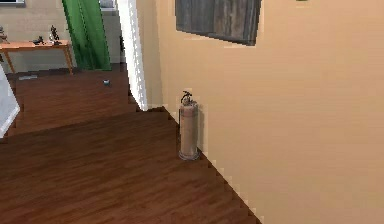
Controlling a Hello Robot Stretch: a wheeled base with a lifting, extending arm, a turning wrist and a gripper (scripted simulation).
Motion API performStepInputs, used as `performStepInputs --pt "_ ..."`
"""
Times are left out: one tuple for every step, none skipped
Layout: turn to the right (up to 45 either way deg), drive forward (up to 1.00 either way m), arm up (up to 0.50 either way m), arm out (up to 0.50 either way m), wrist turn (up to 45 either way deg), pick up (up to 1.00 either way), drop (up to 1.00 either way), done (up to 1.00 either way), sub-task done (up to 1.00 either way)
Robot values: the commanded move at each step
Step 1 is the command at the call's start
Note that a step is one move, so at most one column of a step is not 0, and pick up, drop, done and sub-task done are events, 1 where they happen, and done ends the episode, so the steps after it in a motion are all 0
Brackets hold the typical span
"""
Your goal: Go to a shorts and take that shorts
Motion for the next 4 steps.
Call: performStepInputs --pt "0.0 0.00 0.50 0.00 0.0 0.00 0.00 0.00 0.00" --pt "0.0 0.00 0.16 0.00 0.0 0.00 0.00 0.00 0.00" --pt "0.0 0.00 0.00 0.18 0.0 0.00 0.00 0.00 0.00" --pt "0.0 0.00 0.00 0.00 45.0 0.00 0.00 0.00 0.00"
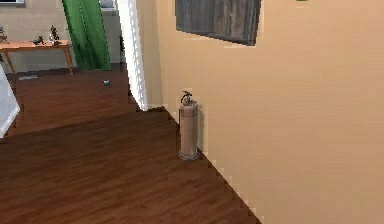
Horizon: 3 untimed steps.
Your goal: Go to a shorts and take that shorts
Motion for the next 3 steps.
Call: performStepInputs --pt "0.0 0.00 0.00 0.00 45.0 0.00 0.00 0.00 0.00" --pt "0.0 0.00 0.00 0.00 45.0 0.00 0.00 0.00 0.00" --pt "0.0 0.00 0.00 0.00 33.0 0.00 0.00 0.00 0.00"
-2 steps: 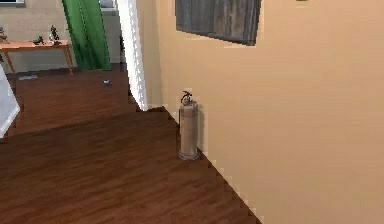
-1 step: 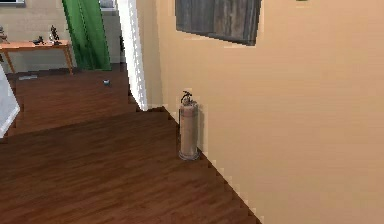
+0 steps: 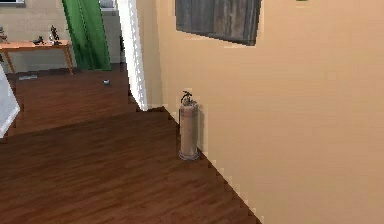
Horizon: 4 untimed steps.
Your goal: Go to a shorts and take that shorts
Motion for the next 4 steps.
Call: performStepInputs --pt "0.0 0.00 -0.30 0.00 0.0 0.00 0.00 0.00 0.00" --pt "0.0 0.00 0.00 0.00 0.0 1.00 0.00 0.00 0.00" --pt "0.0 0.00 0.10 0.00 0.0 0.00 0.00 0.00 0.00" --pt "0.0 0.00 0.00 0.00 0.0 0.00 0.00 1.00 0.00"
